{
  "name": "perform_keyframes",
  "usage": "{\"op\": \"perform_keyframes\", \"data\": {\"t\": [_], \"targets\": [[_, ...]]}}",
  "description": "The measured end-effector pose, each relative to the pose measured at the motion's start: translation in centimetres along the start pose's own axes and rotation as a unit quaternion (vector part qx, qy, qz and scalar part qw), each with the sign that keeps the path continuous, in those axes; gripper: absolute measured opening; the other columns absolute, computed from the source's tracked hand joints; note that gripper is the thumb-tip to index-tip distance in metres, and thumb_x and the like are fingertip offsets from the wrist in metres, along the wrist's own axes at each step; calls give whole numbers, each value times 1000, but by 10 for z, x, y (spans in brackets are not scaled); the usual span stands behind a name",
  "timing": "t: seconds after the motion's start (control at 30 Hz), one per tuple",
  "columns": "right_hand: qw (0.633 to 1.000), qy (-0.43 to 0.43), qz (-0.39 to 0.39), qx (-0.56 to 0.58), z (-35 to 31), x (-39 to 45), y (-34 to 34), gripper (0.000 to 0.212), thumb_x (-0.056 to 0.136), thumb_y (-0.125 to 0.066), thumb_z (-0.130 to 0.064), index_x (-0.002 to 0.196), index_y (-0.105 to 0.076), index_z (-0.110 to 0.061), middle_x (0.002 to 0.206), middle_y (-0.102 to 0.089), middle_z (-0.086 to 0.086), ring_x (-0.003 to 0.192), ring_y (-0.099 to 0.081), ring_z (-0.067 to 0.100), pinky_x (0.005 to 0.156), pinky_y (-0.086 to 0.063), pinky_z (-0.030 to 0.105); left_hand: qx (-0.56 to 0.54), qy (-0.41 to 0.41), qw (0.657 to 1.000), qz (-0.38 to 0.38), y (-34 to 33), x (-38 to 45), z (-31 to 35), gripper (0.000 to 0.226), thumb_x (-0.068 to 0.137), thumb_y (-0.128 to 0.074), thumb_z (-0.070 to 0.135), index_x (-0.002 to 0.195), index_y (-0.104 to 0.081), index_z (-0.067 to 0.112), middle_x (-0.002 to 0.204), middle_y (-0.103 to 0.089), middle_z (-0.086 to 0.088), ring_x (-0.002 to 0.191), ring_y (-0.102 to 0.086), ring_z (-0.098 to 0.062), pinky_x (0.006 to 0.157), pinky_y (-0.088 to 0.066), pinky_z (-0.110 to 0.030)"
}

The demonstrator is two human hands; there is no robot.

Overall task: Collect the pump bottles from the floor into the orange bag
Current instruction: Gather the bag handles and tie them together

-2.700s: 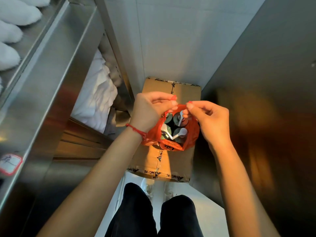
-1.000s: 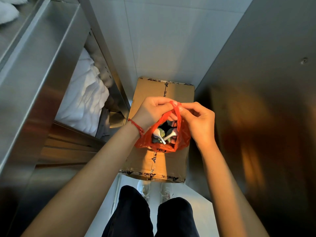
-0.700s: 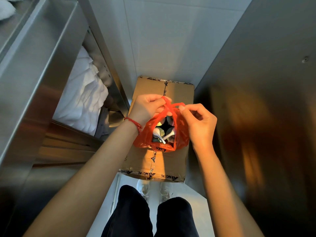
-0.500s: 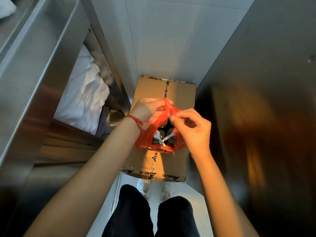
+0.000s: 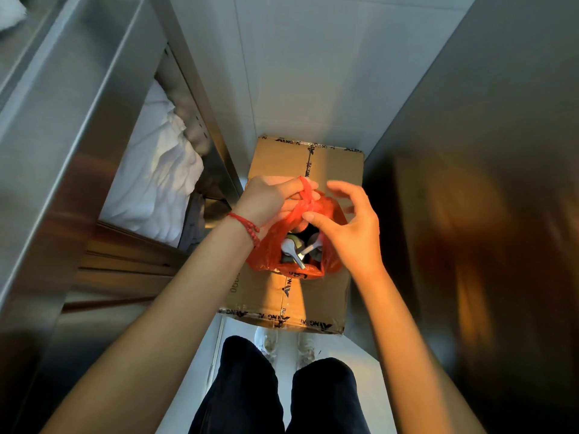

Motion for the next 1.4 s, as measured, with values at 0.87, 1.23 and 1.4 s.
{"op": "perform_keyframes", "data": {"t": [0.87,1.23,1.4], "targets": [[927,-236,20,291,39,-4,-23,15,70,-65,-8,66,-74,-19,61,-70,-3,61,-65,12,59,-51,22,-41,-67,986,149,10,-1,-29,33,80,-63,18,51,-70,32,53,-67,10,61,-63,-9,61,-54,-22],[911,-231,89,330,36,-9,-18,11,81,-65,-14,73,-72,-14,73,-71,6,73,-66,19,72,-55,31,-104,-71,977,173,13,0,-40,11,82,-62,14,74,-67,18,53,-68,9,57,-65,-5,55,-53,-17],[826,-297,188,440,59,-17,-8,29,91,-52,-13,66,-64,-5,56,-70,3,57,-68,15,63,-55,29,-157,-38,957,241,44,-1,-58,9,82,-60,7,78,-66,12,59,-72,1,62,-69,-12,55,-56,-21]]}}
Point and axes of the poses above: each hand's wrist, its own x-axis towards the middle knuckle, its own y-axis out of the back of the hand, z = x × y, the point moved 8 cm from there along x, towards the middle knuckle
